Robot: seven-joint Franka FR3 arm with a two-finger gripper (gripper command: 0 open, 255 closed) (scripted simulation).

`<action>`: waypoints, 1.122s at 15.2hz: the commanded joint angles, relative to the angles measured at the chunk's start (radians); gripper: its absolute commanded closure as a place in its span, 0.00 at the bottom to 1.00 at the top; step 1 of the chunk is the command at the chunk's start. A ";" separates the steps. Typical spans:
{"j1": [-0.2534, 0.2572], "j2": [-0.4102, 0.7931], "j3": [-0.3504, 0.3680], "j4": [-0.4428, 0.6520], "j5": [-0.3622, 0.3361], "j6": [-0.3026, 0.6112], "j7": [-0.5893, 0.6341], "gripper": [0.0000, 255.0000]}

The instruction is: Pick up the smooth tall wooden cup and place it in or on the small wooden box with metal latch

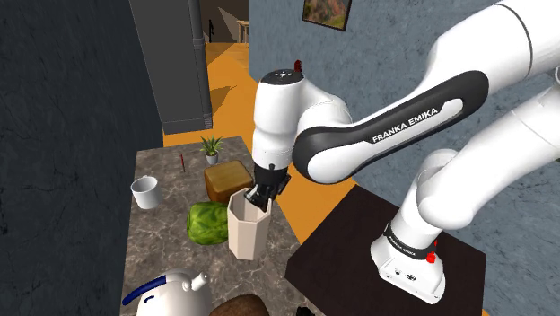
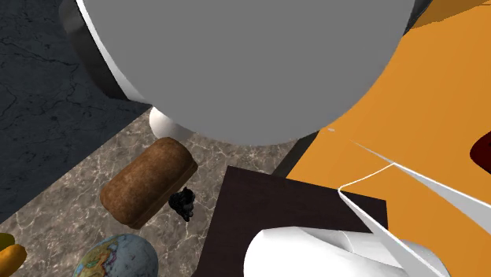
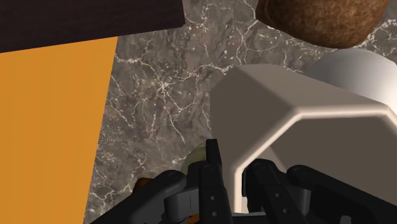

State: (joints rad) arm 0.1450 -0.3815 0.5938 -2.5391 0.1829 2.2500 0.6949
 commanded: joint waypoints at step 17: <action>-0.160 0.196 -0.151 0.300 -0.153 -0.121 -0.187 1.00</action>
State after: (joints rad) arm -0.0019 -0.2072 0.4542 -2.2676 0.0429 2.1358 0.5234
